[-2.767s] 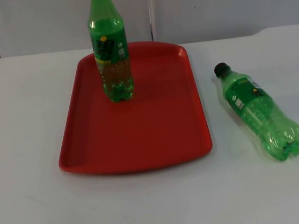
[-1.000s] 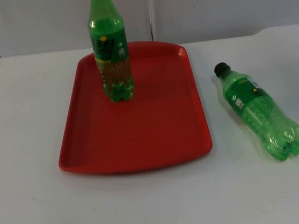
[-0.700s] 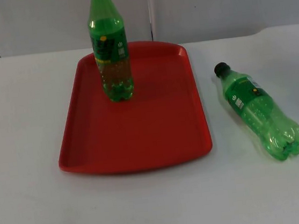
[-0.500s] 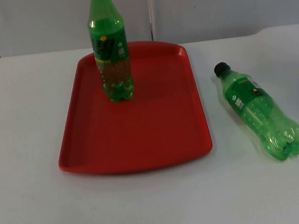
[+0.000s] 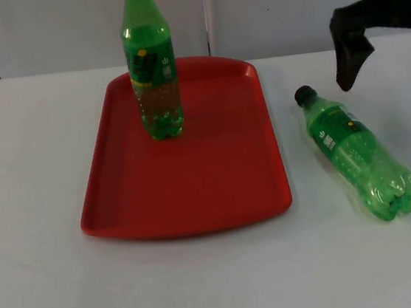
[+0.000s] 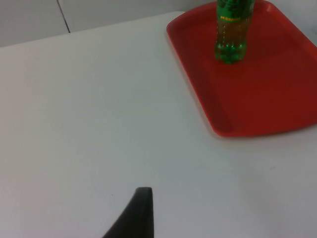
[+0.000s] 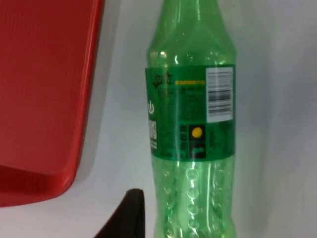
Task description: Place the bottle upright on the tray.
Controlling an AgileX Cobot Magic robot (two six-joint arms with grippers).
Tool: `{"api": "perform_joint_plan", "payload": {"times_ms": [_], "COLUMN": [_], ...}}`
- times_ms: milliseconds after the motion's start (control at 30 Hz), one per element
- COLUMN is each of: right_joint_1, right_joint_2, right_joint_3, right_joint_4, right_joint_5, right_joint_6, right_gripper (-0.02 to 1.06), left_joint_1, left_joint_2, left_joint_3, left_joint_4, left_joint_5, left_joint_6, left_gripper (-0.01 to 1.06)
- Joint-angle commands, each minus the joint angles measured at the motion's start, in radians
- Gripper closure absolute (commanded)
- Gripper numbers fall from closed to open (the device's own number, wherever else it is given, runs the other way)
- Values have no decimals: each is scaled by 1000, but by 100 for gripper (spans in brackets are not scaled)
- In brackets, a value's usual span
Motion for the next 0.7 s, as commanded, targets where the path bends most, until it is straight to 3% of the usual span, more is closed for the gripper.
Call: {"api": "perform_joint_plan", "payload": {"times_ms": [0, 300, 500, 667], "right_joint_1": [6, 14, 25, 56], "right_joint_2": [33, 255, 318, 363], "right_joint_3": [-40, -349, -423, -435], "right_joint_4": [12, 31, 29, -70], "right_joint_5": [22, 149, 161, 120], "right_joint_6": [6, 41, 41, 82], "right_gripper": [2, 2, 2, 2], "left_joint_1": [1, 1, 1, 1], "left_joint_2": [-4, -4, -4, -4], "left_joint_3": [4, 4, 4, 4], "left_joint_4": [8, 8, 8, 8], "left_joint_5": [4, 4, 4, 4], "left_joint_6": [3, 3, 3, 3], "left_gripper": [3, 3, 3, 3]}}
